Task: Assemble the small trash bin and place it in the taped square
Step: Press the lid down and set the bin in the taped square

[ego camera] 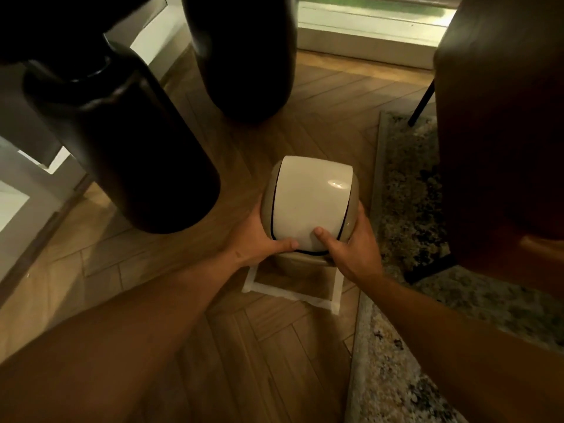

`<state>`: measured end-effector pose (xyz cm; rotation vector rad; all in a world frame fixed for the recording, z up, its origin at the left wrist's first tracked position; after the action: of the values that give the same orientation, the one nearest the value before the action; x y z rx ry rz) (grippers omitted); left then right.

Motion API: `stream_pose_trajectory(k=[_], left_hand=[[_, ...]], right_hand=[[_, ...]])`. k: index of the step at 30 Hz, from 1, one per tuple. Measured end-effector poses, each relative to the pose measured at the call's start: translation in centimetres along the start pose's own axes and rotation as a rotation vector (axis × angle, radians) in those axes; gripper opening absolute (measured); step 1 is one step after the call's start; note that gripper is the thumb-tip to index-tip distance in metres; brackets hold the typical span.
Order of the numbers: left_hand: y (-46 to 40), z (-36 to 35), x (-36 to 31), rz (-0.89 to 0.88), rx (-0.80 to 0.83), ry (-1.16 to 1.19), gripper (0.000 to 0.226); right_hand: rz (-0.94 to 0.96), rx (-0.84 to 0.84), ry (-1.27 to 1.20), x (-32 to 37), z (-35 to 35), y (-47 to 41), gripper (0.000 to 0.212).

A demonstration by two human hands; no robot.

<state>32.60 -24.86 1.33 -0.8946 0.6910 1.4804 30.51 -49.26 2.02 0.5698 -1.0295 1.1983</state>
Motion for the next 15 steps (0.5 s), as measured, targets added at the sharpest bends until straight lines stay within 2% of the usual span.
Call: stream_pose_trajectory(k=[5,10,13,15], left_hand=[[-2.9,-0.3,-0.7,-0.006,0.028,0.053,0.131],[-5.1,-1.8,-1.2,-0.036,0.102,0.052,0.139],[-7.4,-2.7,-2.6,-0.018,0.147,0.001,0.142],[-8.8,-3.0,-3.1,-0.005,0.216,-0.064,0.143]], right_hand=[[0.031,-0.042,-0.034,1.0,-0.7,-2.6,0.123],[-0.077,-0.018,-0.069,0.0,-1.7,-7.0,0.113],[-0.164,0.107,-0.104,-1.9,-1.5,-10.0,0.114],[-0.184,0.260,-0.068,-2.8,-1.4,-10.8,0.131]])
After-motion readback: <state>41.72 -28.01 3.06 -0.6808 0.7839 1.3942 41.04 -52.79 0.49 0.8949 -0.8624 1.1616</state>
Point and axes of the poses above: each hand's wrist, its own y-axis away from the middle knuckle, its own z-axis out of the back of the hand, x = y × z, the point moved 6 cm from there along -y, towards the middle knuckle, and after that the axes turned 14 degrees about -x, right-handed, at the moved point
